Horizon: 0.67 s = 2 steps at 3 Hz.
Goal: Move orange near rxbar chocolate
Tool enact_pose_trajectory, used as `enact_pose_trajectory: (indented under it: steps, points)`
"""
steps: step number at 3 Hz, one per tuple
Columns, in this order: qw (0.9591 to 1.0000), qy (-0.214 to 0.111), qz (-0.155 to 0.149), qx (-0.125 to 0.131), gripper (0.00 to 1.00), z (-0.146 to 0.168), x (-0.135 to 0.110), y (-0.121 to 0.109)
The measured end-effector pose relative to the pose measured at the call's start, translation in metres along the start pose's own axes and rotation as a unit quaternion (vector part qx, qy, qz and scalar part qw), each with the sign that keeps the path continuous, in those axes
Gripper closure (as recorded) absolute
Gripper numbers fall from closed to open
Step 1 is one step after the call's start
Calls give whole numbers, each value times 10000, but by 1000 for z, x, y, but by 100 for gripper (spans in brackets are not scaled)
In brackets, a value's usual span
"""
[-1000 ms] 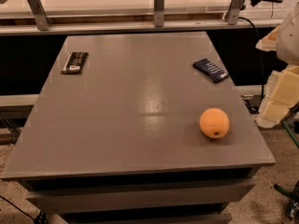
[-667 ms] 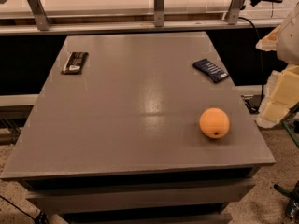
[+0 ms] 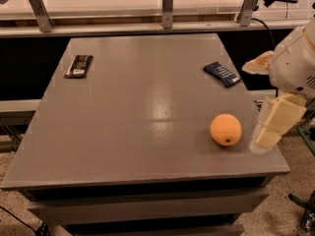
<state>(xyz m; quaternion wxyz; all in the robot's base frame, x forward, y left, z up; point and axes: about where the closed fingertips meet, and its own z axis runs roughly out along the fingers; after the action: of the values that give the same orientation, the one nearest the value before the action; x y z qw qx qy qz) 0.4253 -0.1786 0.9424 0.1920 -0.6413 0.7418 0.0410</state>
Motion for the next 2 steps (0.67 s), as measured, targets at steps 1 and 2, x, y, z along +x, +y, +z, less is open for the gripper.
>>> enact_pose_trajectory:
  steps: [1, 2]
  points:
    - [9984, -347, -380, -254, 0, 39, -23, 15]
    - [9968, -447, -513, -419, 0, 74, -34, 20]
